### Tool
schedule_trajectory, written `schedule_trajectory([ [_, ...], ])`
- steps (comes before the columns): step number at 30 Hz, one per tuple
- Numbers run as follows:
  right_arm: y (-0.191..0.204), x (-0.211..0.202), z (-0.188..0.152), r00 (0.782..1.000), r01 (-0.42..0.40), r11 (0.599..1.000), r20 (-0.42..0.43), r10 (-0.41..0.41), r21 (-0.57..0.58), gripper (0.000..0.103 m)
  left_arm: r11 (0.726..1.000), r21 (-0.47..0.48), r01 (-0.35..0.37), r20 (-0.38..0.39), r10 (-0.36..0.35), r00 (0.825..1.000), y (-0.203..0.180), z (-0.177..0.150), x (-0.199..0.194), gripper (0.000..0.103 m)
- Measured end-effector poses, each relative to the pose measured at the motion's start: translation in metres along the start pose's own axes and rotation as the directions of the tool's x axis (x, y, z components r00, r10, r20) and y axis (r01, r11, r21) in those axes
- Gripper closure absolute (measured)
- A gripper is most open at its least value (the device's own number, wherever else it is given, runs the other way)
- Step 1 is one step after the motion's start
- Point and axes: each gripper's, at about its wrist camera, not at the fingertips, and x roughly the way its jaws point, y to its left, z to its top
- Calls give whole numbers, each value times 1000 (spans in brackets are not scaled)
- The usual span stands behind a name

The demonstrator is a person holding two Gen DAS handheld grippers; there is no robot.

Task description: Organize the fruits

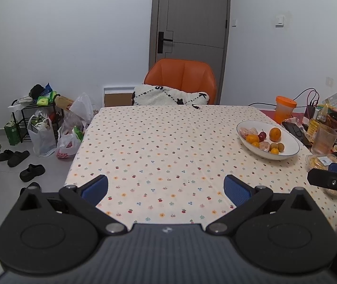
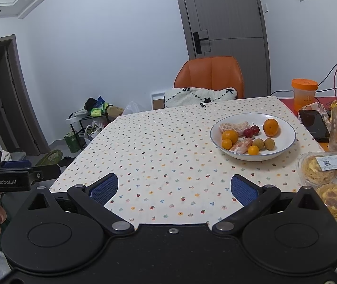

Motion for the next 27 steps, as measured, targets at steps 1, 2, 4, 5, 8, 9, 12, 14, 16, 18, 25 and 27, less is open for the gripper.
schedule_trajectory([
  [1,0,0,0,1000,1,1000,0,-1,1,0,1000,0,-1,1,1,1000,0,0,0,0],
  [2,0,1,0,1000,1,1000,-1,-1,2,0,1000,-1,-1,2,1,1000,0,0,0,0],
  [4,0,1,0,1000,1,1000,0,-1,1,0,1000,-4,-1,0,1,1000,-1,1,0,0],
  [5,0,1,0,1000,2,1000,0,-2,0,0,1000,-5,1,0,-1,1000,-1,1,-1,0],
  [8,-1,3,0,1000,2,1000,-5,-2,2,0,1000,1,4,6,-4,1000,-3,1,-2,0],
  [9,-1,2,1,1000,3,1000,-5,-3,2,0,1000,0,5,6,-5,1000,-3,1,-2,0],
  [12,-2,2,1,1000,3,1000,-2,-3,6,0,1000,2,4,3,-4,1000,-3,1,-1,0],
  [14,-3,2,1,1000,3,1000,1,-3,7,0,1000,3,3,4,-3,1000,-4,1,-1,0],
  [16,-3,2,1,1000,2,1000,1,-2,9,0,1000,2,2,4,-2,1000,-4,1,-1,0],
  [18,-3,2,1,1000,3,1000,1,-3,7,0,1000,1,1,6,-1,1000,-3,1,-1,0],
  [25,-4,2,1,1000,3,1000,2,-3,6,0,1000,0,-1,9,1,1000,-2,1,-2,0],
  [27,-4,2,1,1000,2,1000,3,-2,5,0,1000,-1,-3,11,3,1000,-1,1,-2,0],
])
